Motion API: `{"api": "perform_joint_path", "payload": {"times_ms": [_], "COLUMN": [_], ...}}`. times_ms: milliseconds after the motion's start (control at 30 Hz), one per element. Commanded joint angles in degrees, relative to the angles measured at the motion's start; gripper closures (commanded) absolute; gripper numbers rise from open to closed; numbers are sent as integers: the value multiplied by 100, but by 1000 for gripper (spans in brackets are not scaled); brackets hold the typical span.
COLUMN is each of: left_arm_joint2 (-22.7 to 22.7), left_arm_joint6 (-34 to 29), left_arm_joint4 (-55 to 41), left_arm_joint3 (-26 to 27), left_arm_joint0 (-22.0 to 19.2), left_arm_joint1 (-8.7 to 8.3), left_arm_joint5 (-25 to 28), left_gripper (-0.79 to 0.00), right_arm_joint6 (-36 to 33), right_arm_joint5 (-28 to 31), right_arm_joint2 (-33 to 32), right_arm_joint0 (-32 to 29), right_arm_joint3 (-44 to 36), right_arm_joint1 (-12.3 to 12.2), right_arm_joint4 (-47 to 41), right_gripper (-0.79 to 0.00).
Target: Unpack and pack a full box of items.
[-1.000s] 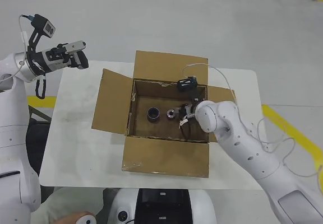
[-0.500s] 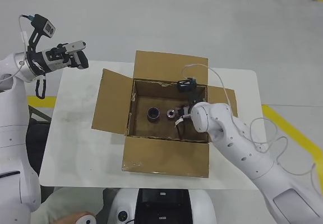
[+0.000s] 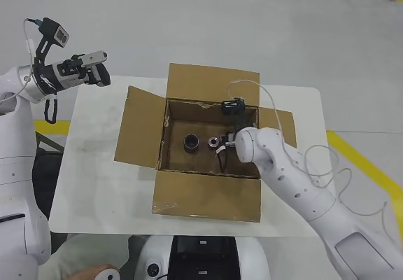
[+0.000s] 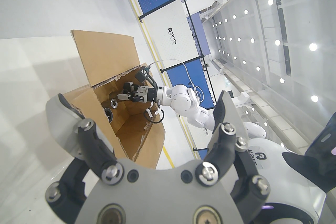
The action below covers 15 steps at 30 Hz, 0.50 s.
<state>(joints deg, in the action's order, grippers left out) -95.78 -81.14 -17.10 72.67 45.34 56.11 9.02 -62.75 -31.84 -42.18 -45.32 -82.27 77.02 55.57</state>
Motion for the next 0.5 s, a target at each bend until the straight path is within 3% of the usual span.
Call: {"api": "perform_joint_path", "payload": {"times_ms": [0,367,467], "left_arm_joint2": [0,0,0], "left_arm_joint6": [0,0,0], "left_arm_joint4": [0,0,0], "left_arm_joint3": [0,0,0], "left_arm_joint0": [0,0,0], "left_arm_joint1": [0,0,0], "left_arm_joint5": [0,0,0], "left_gripper": [-785,-785,-785], "right_arm_joint6": [-16,-107,-142], "right_arm_joint5": [-7,-56,-61], "right_arm_joint2": [5,-1,-5], "right_arm_joint0": [6,-3,-11], "right_arm_joint3": [40,192,213], "right_arm_joint1": [22,125,150], "right_arm_joint4": [4,121,160], "right_gripper": [-529,-551,-511]}}
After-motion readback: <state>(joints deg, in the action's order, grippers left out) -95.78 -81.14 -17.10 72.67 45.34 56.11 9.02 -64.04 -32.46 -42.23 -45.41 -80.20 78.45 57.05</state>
